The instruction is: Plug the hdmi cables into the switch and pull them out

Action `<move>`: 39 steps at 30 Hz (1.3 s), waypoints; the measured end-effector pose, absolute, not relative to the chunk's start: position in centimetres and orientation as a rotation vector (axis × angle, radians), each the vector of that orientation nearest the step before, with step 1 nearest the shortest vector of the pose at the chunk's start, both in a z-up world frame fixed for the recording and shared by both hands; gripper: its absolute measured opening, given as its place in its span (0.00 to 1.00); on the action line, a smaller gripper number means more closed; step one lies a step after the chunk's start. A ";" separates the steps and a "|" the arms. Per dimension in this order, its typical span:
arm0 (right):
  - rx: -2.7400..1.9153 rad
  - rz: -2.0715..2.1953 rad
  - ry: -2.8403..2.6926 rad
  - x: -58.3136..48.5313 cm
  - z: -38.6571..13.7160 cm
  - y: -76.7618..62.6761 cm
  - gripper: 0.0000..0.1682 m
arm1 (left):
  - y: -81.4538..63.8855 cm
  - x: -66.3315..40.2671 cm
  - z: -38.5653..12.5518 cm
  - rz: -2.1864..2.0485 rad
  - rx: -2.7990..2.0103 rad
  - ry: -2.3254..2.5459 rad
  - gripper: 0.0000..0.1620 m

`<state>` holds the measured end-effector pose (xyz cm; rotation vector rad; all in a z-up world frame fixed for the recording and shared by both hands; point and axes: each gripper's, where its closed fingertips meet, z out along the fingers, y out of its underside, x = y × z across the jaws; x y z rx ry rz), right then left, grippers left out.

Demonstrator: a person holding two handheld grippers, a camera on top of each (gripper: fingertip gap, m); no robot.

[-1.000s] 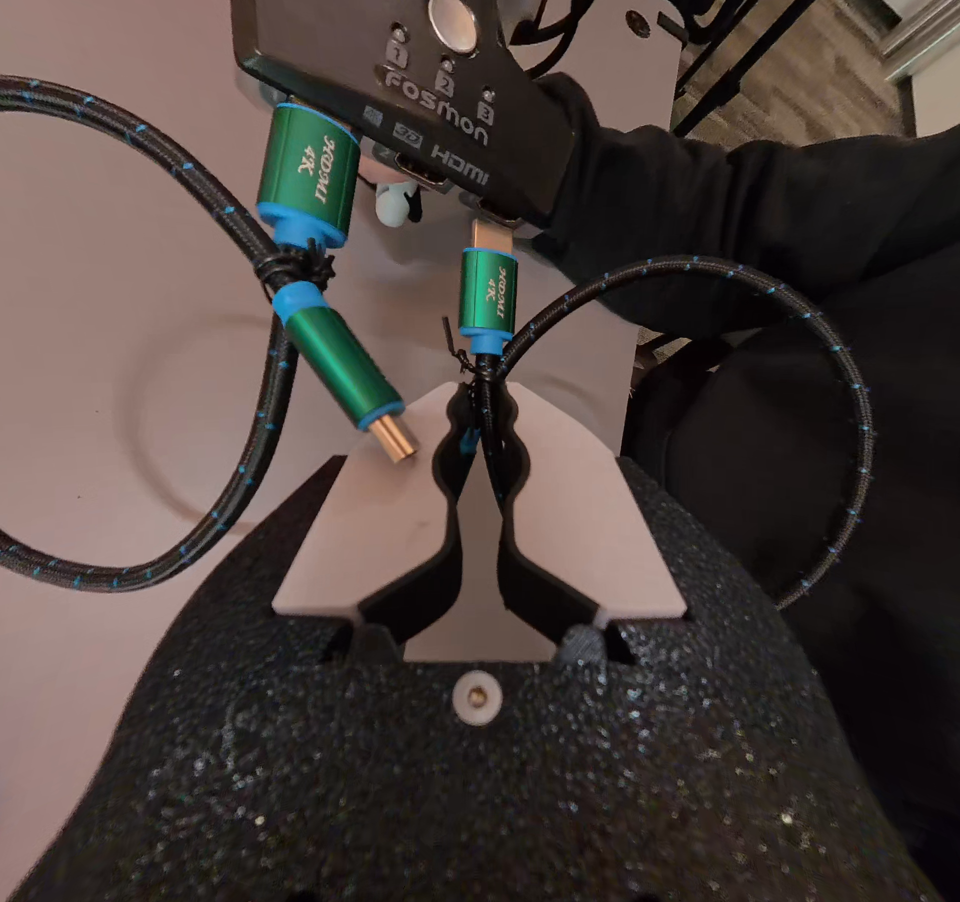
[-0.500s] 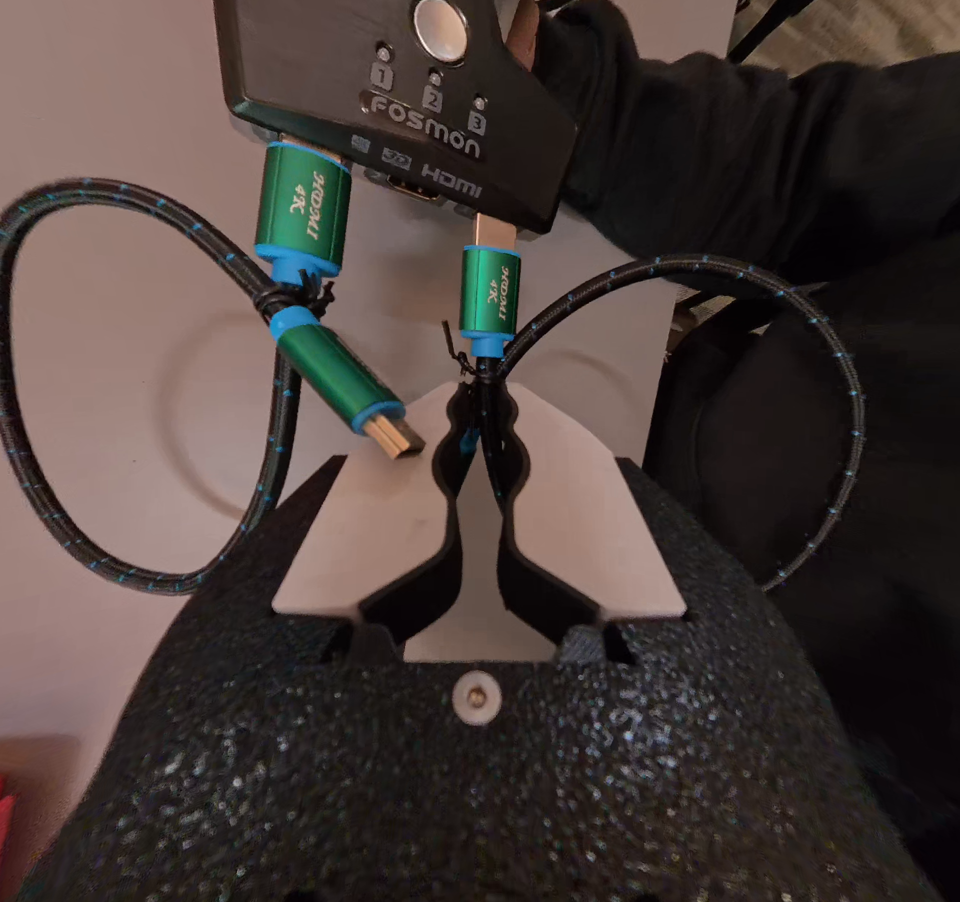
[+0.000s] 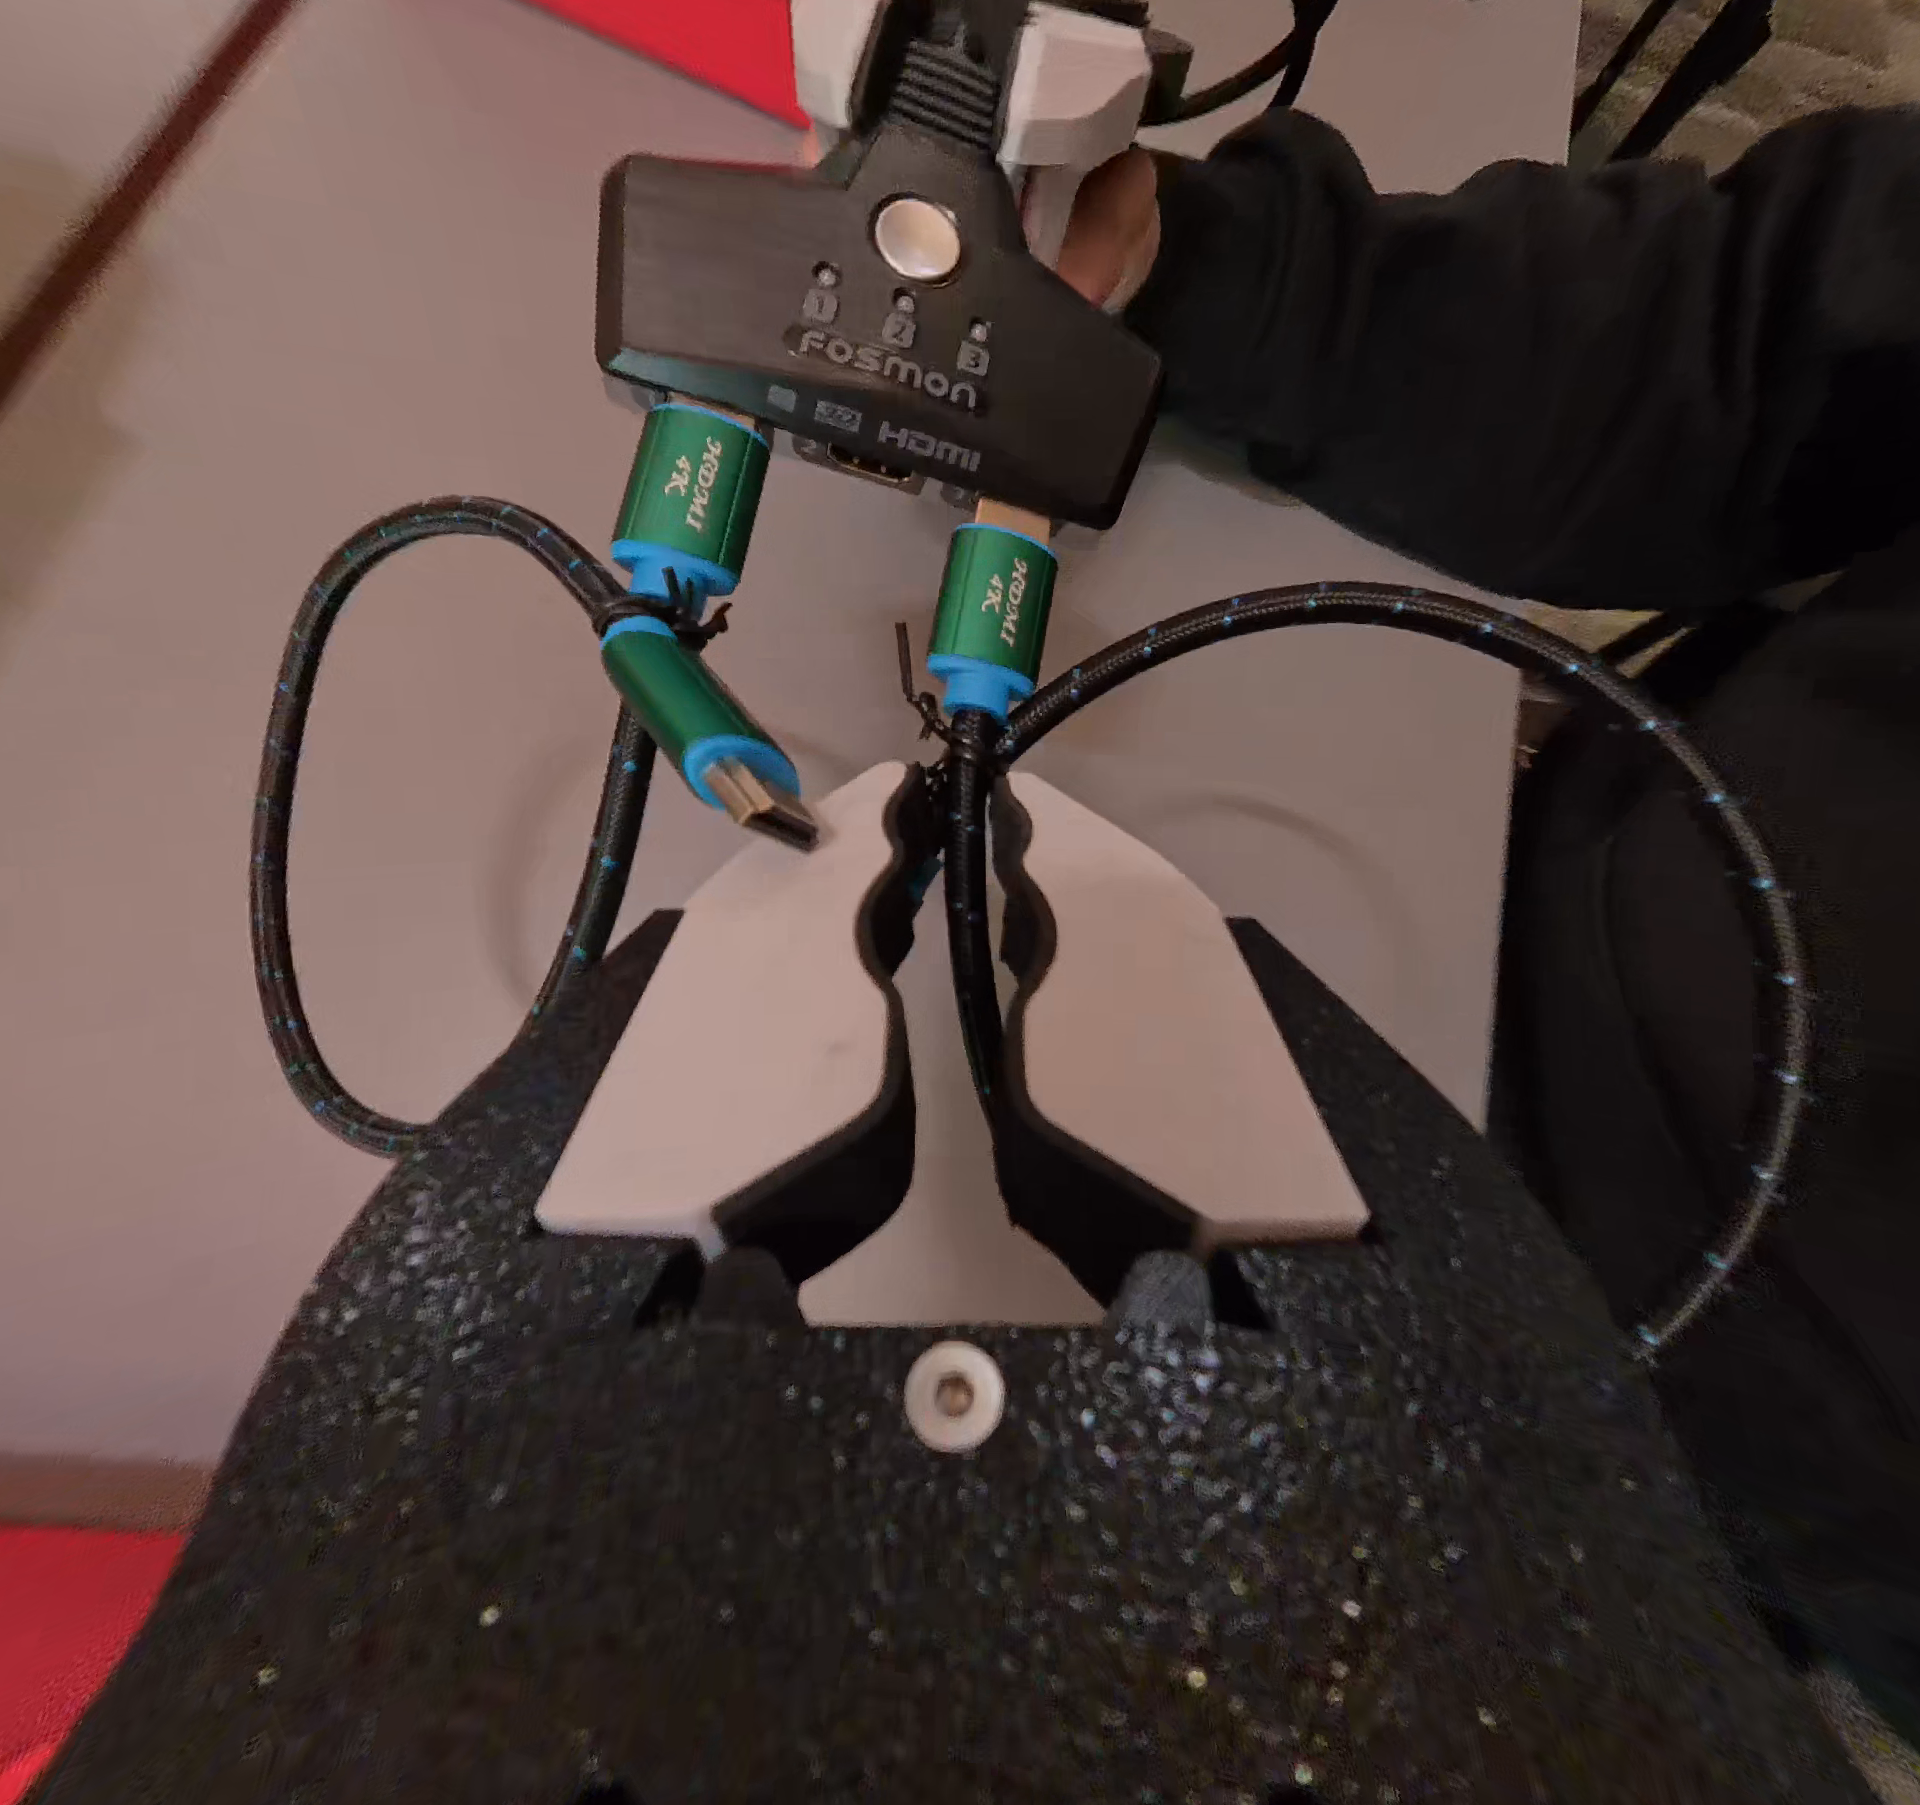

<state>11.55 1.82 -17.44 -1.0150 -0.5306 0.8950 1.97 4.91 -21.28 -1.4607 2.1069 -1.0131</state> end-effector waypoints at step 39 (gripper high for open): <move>-1.075 1.006 -0.486 11.7 -18.1 2.5 0.15 | 4.2 2.4 -20.5 -0.903 -0.862 1.979 0.07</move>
